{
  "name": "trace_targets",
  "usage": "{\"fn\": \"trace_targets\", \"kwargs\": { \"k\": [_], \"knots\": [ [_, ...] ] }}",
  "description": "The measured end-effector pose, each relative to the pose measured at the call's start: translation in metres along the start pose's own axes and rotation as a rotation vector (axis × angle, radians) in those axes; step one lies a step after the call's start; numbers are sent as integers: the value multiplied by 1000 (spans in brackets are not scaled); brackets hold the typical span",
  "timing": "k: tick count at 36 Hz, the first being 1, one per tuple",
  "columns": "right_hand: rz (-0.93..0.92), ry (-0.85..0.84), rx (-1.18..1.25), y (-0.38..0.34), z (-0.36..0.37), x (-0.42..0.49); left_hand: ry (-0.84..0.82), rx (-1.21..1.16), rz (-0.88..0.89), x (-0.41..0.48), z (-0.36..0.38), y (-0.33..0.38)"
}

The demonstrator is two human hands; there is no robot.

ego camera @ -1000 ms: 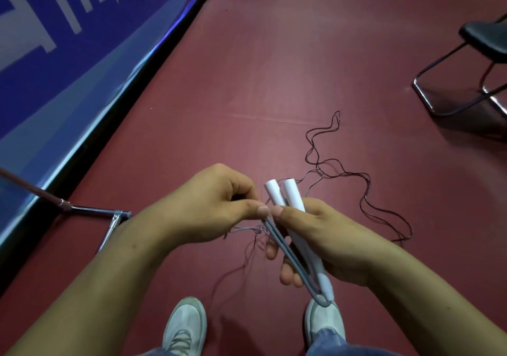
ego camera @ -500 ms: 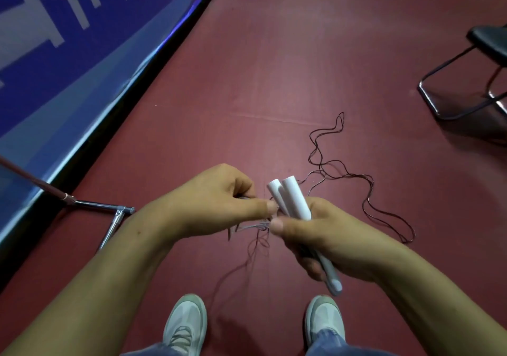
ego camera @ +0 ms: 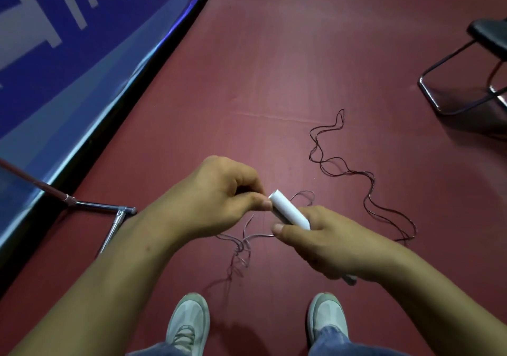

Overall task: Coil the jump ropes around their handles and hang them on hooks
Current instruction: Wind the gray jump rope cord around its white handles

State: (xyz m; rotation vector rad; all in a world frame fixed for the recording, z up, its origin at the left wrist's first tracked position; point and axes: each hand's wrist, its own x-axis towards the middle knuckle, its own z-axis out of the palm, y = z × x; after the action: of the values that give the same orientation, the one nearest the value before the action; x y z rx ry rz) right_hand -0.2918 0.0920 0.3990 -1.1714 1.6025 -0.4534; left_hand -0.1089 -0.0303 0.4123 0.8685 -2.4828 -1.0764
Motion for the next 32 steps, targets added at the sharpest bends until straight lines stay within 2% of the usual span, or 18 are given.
{"fn": "trace_targets", "kwargs": {
  "k": [4,7,11,16,19,27,30,32],
  "knots": [
    [46,-236,413,-3,2,-10,56,-124,37,0,-7,2],
    [12,-299,499,-2,2,-13,36,-195,32,-1,-13,3],
    [-13,-259,487,-4,3,-14,-3,-186,-21,3,-15,0],
    [-22,-147,208,-5,4,-15,-76,-165,-61,3,-11,-1],
    [7,-167,190,-7,5,-16,-98,-160,-57,1,-10,0],
    [103,-528,742,-8,6,-17,-90,-401,-73,0,-15,1],
    [97,-576,899,-8,6,-15,-78,-384,-115,2,-11,1],
    [59,-596,911,-7,4,-15,-78,-392,-143,2,-9,0]
  ]
}}
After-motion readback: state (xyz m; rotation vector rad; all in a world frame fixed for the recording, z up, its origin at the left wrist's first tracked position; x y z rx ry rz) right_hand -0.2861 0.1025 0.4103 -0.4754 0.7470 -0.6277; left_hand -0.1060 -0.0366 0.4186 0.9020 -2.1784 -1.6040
